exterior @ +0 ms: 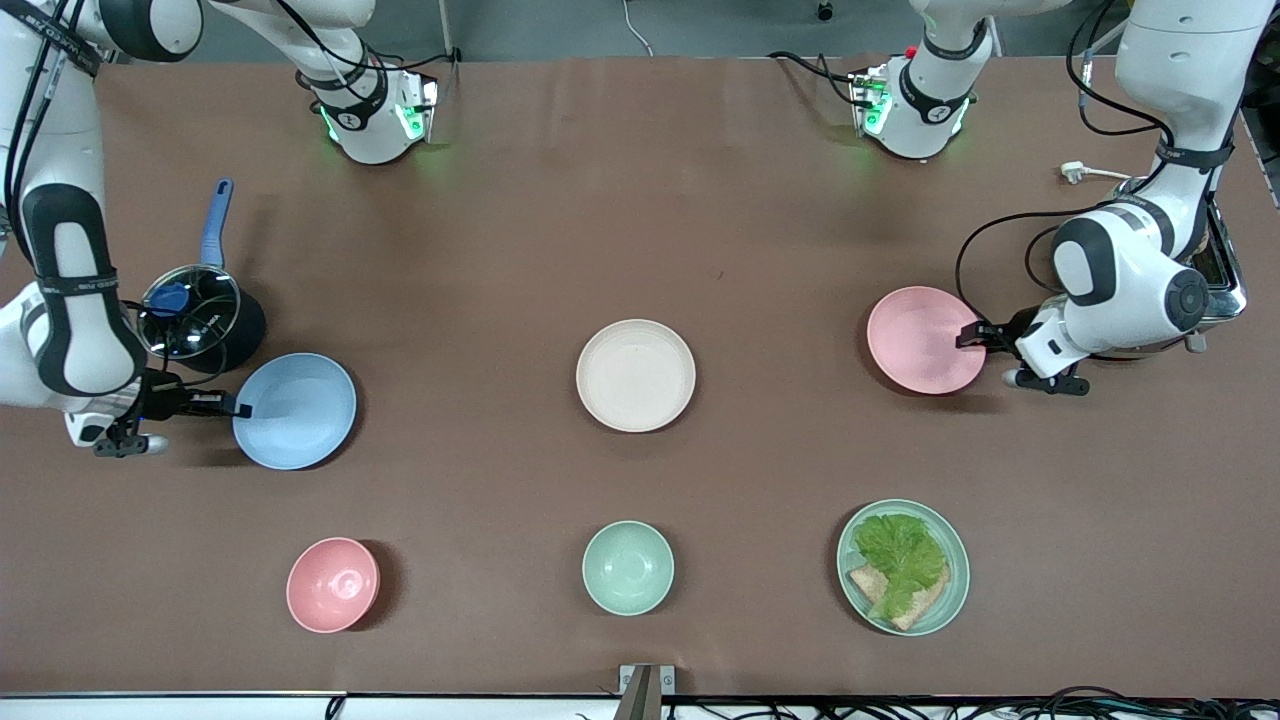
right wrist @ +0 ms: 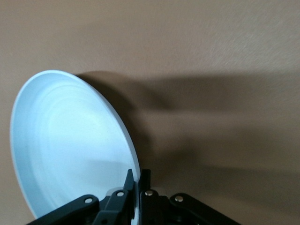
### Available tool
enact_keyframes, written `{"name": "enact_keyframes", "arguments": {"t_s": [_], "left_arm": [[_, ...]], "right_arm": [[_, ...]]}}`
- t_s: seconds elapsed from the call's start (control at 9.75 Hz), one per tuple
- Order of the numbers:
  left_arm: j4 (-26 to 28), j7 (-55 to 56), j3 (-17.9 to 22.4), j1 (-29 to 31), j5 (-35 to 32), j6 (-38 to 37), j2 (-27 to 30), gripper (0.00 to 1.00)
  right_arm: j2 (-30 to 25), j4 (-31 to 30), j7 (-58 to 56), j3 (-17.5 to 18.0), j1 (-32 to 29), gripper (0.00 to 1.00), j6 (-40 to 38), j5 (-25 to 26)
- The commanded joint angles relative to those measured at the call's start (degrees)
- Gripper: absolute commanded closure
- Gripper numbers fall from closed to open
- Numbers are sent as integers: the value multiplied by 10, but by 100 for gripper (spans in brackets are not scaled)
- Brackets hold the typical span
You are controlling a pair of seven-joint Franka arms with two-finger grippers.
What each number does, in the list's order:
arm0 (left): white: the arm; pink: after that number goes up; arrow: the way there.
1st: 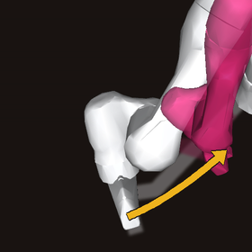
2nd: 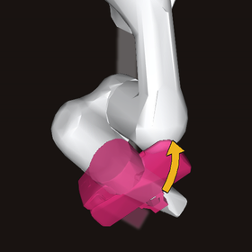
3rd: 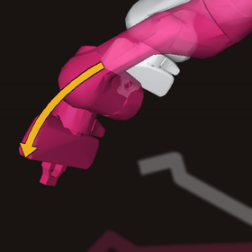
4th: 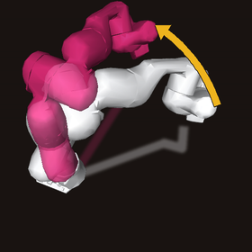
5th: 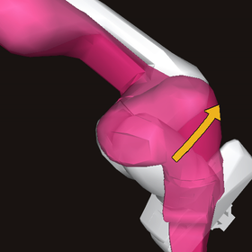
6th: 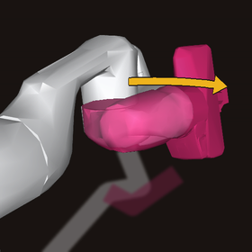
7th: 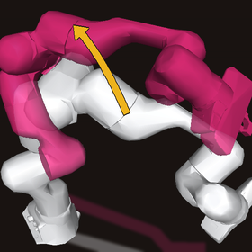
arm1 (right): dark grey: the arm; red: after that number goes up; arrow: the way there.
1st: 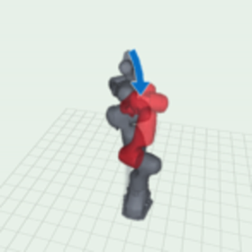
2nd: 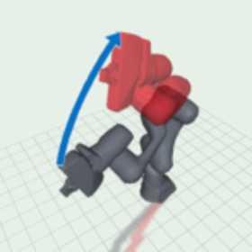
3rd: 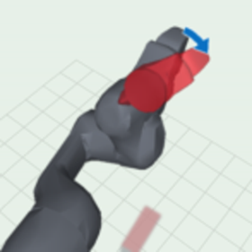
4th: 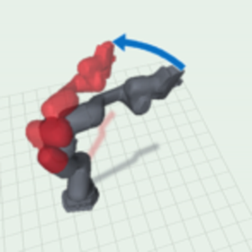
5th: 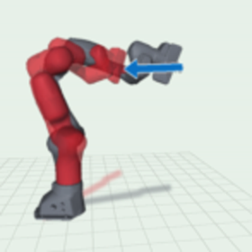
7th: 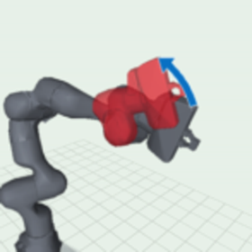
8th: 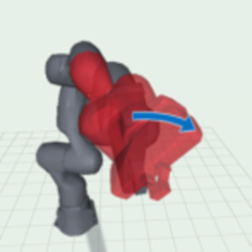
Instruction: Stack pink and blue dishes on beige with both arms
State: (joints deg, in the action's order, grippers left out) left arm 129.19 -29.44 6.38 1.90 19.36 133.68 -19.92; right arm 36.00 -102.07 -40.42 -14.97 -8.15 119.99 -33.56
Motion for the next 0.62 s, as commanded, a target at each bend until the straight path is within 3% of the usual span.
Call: {"name": "enact_keyframes", "arguments": {"t_s": [0.0, 0.21, 0.51], "left_arm": [[7, -57, 11, 2, 67, 16, -17, 75], [8, -113, 12, 1, 137, 16, -18, 95], [12, -113, 11, -1, 143, 5, 24, 100]], "right_arm": [[-41, 14, 65, -27, 24, 99, -61, 1], [-94, 37, 179, -23, 39, 99, -112, 77], [-152, 98, 322, -16, 75, 99, -206, 120]]}}
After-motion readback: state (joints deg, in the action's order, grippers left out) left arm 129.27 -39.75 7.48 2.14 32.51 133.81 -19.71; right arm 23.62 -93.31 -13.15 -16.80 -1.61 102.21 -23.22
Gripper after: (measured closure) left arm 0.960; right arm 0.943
